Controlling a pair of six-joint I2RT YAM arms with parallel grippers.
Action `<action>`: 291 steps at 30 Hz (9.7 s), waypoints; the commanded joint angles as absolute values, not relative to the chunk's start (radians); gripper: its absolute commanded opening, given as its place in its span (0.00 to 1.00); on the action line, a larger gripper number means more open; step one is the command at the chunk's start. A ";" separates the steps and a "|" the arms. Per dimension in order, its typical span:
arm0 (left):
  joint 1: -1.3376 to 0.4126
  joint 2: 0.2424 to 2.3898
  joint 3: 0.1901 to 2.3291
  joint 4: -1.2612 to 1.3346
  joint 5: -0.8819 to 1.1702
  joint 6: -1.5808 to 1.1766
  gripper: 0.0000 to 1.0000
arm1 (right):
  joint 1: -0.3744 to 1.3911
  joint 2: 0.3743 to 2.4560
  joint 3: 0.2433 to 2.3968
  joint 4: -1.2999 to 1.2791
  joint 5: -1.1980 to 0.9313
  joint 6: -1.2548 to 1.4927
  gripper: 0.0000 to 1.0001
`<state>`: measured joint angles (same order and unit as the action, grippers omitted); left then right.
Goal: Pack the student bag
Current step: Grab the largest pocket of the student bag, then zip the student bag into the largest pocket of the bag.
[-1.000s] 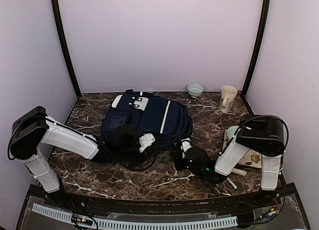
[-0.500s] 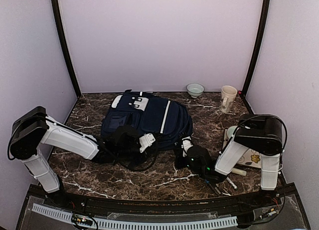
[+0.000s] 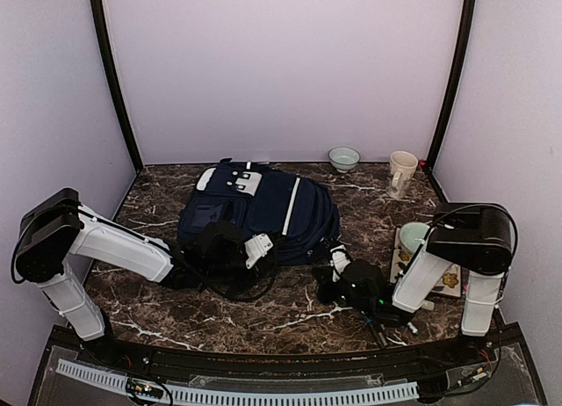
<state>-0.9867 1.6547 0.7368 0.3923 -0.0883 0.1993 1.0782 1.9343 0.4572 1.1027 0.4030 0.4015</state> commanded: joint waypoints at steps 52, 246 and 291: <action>-1.017 1.563 0.716 0.346 -0.186 0.129 0.00 | 1.014 1.783 0.437 1.049 0.210 0.334 0.00; -1.157 1.358 0.499 0.382 -0.138 0.164 0.00 | 0.898 1.633 0.457 0.696 0.232 0.384 0.00; -1.160 1.103 0.404 0.417 -0.256 0.109 0.00 | 0.870 1.666 0.425 0.897 -0.155 0.148 0.61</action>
<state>-1.1549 1.1450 0.4095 0.3439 -0.2295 0.1261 0.8623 1.7245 0.4366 0.8673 -0.2173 0.1787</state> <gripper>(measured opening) 0.034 0.618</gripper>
